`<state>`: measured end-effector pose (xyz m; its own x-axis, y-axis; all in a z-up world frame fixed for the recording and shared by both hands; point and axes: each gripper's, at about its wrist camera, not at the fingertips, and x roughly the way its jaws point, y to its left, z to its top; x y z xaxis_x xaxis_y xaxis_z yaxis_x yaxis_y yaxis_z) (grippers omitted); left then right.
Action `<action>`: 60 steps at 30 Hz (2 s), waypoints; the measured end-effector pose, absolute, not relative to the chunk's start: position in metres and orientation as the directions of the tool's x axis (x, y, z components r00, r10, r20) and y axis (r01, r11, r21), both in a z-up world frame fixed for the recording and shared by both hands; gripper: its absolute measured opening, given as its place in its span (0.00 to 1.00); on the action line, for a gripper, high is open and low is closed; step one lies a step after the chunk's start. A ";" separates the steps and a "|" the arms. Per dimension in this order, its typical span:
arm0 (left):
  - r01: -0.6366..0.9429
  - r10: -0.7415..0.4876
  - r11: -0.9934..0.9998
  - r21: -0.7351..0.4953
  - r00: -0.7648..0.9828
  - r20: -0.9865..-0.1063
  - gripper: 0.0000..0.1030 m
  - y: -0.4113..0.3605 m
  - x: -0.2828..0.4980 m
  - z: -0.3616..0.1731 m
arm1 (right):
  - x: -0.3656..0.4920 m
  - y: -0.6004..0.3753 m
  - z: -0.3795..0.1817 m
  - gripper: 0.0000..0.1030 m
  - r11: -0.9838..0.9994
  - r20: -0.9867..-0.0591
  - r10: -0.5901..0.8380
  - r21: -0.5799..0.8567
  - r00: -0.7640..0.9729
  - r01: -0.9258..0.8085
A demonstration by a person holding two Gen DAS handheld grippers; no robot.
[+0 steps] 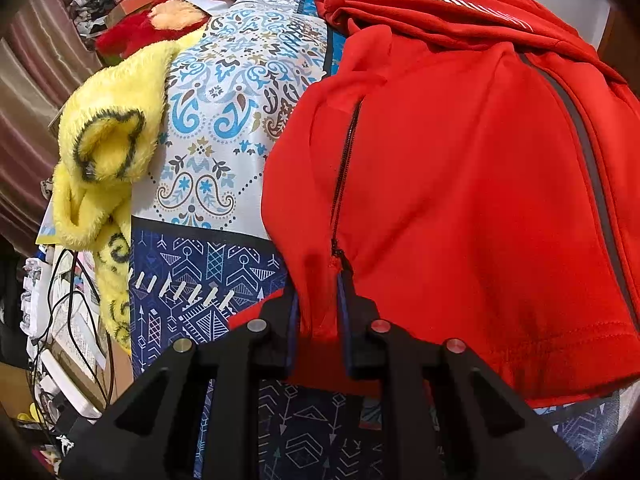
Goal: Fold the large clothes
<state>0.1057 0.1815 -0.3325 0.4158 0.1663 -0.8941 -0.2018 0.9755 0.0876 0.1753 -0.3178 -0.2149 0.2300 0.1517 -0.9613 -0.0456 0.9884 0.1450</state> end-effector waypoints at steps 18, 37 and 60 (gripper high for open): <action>-0.213 0.061 0.976 -0.032 0.414 -0.908 0.34 0.214 0.105 -0.307 | 0.125 -0.217 -0.187 0.91 0.904 -0.881 0.417 0.376 0.222 -0.206; -0.238 -0.059 0.960 -0.145 0.335 -0.940 0.44 0.213 0.185 -0.322 | 0.235 -0.187 -0.233 0.11 0.755 -0.741 0.654 0.650 0.153 -0.080; -0.009 -0.203 0.956 -0.295 0.705 -0.679 0.09 0.145 0.309 -0.103 | 0.374 -0.177 -0.116 0.07 0.734 -0.608 0.666 0.636 0.432 -0.238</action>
